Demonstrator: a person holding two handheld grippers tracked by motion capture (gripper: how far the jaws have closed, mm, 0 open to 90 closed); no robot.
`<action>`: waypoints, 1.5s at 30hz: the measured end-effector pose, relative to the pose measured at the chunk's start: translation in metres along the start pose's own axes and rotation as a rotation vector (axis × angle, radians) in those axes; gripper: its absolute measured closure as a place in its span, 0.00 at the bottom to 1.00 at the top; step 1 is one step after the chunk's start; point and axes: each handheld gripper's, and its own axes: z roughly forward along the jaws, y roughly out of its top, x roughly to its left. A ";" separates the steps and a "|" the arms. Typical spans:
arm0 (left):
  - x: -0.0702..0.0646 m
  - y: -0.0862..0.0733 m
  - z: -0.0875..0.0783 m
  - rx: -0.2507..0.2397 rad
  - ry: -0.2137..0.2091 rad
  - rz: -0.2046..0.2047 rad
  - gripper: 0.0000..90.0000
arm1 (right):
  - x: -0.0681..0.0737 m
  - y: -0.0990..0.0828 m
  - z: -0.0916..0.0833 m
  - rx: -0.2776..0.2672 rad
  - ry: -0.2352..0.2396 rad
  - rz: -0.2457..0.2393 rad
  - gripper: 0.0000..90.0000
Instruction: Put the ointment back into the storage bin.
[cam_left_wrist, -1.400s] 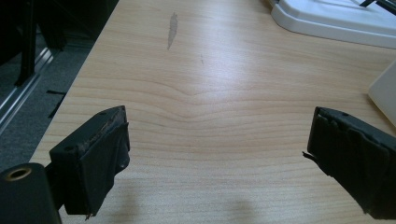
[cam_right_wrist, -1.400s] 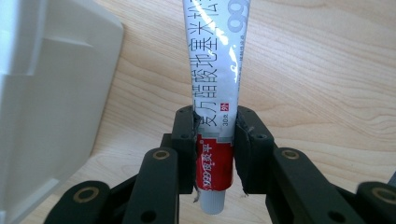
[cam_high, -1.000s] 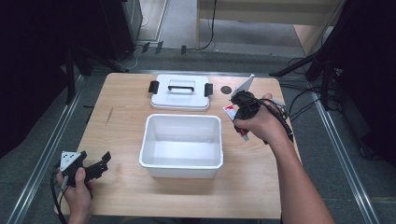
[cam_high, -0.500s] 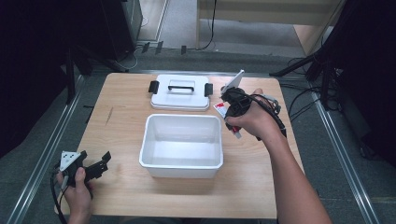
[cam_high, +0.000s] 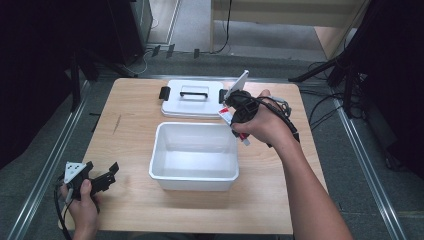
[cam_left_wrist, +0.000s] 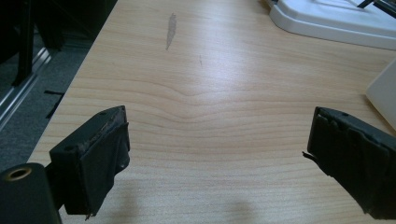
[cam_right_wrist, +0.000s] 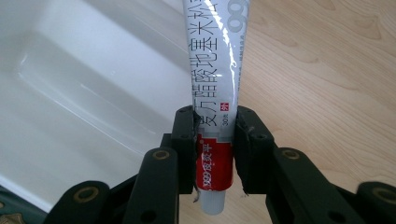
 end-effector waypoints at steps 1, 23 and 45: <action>0.000 0.000 0.000 -0.002 -0.001 -0.001 0.07 | 0.002 0.001 -0.001 0.005 0.004 -0.001 0.81; 0.000 0.000 0.000 -0.002 -0.002 0.003 0.07 | 0.039 -0.002 0.015 -0.089 0.145 -0.607 0.81; 0.000 0.000 0.001 -0.006 -0.009 -0.002 0.07 | 0.045 -0.009 0.047 -0.026 0.176 -0.802 0.81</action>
